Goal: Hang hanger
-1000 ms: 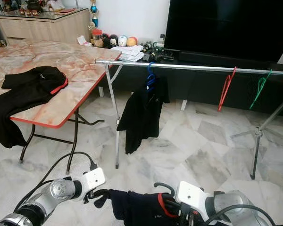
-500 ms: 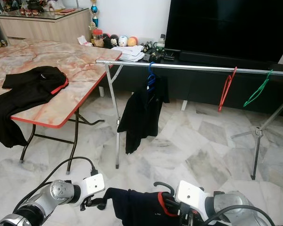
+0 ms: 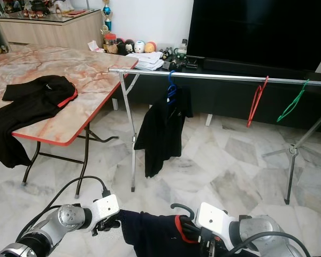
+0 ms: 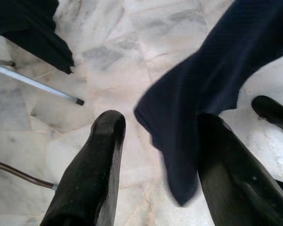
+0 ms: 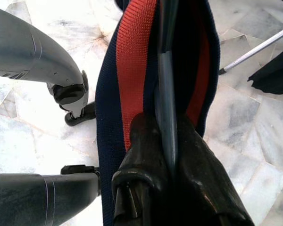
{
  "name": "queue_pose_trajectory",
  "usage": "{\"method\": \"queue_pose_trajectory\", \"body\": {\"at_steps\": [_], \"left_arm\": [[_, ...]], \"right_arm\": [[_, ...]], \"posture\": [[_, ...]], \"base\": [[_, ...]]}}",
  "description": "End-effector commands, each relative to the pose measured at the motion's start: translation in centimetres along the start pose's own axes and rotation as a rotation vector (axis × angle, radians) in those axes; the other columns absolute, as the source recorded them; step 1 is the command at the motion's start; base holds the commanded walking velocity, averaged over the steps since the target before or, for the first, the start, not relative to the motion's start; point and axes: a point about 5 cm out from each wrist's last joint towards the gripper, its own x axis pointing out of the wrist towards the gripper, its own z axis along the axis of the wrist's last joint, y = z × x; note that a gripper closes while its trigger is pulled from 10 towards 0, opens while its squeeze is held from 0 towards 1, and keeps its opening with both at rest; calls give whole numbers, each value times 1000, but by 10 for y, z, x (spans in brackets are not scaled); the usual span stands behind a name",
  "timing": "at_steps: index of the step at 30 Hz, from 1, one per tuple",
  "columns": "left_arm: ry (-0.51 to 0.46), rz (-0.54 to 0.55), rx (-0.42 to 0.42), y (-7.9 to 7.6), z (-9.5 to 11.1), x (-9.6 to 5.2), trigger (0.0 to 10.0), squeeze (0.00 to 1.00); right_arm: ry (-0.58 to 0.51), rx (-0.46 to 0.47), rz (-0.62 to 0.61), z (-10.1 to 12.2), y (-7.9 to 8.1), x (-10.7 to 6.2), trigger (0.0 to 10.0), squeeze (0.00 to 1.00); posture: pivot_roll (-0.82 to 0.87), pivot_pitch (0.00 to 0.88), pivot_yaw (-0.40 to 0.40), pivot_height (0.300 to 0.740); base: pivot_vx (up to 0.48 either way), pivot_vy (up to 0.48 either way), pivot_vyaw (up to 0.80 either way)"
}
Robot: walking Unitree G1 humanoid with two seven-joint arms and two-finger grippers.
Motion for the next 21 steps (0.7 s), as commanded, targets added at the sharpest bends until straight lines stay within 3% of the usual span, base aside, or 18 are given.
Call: {"method": "queue_pose_trajectory", "body": {"at_steps": [1,21], "left_arm": [[6,33,-16,5,0,-1,0,0],[-71,39,-24,8,12,0,0,0]], "right_arm": [[-40,-25,-17,11,-3,-5,10000,0],[-42,-17,-37,13,-5,-4,10000,0]], "posture": [[8,9,-18,740],[9,4,-18,740]], "base": [[0,0,0],[0,0,0]]}}
